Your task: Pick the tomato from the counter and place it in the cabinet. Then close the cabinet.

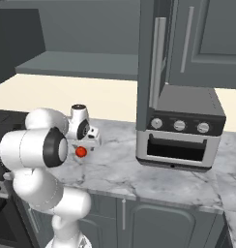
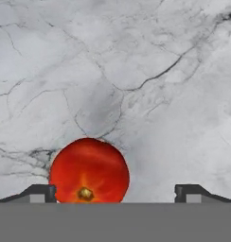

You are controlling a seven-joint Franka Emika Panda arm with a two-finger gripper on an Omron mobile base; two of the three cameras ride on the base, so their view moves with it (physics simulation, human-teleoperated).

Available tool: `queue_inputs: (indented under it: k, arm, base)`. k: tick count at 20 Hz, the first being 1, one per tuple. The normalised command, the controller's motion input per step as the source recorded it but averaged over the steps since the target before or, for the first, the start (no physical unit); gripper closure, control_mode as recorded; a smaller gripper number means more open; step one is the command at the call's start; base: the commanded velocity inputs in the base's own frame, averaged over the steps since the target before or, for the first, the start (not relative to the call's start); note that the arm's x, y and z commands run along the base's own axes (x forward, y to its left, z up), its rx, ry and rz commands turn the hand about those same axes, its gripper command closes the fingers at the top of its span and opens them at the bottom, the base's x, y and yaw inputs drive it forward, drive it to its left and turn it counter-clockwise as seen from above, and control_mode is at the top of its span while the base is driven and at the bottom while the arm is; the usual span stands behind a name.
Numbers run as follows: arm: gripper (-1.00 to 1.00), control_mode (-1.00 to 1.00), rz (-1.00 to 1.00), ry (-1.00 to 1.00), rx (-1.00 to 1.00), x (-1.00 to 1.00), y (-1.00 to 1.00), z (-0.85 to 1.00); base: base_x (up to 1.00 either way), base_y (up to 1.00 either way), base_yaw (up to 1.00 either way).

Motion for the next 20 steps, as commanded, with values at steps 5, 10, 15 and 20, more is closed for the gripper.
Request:
queue_inputs:
  k: [5,10,15,20]
  arm:
    - [-1.0,-1.0,0.0,0.05,0.0,0.19,0.1,-0.35]
    - [-1.0,-1.0,0.0,0.0,0.0,-0.01,0.19,-0.24]
    - [-1.0,-1.0,0.0,0.0,0.0,-0.19,0.28,-0.19]
    - [-1.0,-1.0,0.0,0.0,0.0,-0.2,0.19,-0.2]
  base:
    - [0.0,0.0,0.0]
    - [0.0,0.0,0.0]
    - [0.0,0.0,0.0]
    - [0.0,0.0,0.0]
